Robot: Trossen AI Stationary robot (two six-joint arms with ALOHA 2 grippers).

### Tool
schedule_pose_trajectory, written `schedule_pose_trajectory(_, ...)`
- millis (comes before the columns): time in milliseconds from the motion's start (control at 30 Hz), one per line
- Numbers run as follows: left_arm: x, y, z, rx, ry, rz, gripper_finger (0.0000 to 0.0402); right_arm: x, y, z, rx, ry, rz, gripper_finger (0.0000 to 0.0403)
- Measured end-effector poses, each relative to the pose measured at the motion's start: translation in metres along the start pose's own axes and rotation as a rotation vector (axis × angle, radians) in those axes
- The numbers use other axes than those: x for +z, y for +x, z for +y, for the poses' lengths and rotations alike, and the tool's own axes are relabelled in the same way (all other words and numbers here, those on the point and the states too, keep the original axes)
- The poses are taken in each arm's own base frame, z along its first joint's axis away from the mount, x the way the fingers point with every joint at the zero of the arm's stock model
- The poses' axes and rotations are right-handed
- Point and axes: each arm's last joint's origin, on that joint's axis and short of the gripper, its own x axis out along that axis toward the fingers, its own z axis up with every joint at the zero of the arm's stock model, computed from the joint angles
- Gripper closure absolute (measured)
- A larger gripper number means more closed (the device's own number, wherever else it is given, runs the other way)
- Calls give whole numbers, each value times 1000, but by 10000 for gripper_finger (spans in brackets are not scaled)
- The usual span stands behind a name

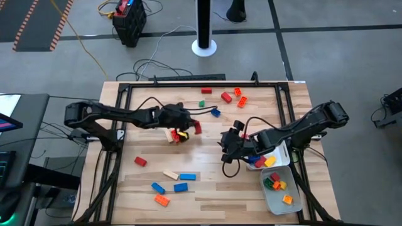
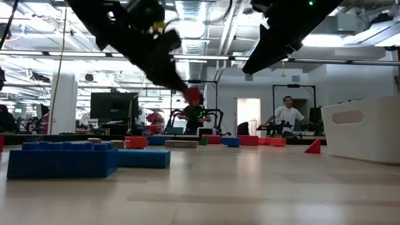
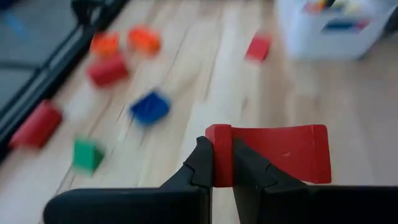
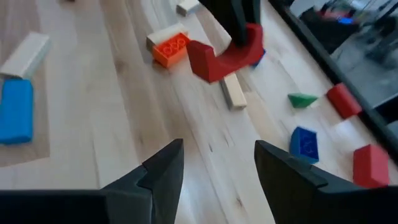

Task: Sort blocks by size
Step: Put the red block into the white bin

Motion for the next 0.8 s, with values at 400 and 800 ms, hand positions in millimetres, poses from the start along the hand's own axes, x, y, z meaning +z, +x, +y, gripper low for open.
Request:
schedule_pose_trajectory(400,21,-7,-24,-68,-56,-321,378,8,2,58,-262,-359,-114,179)
schedule_pose_trajectory(800,-4,-22,-29,-130,-259,-572,377,44,13,86,-533,-520,-147,174)
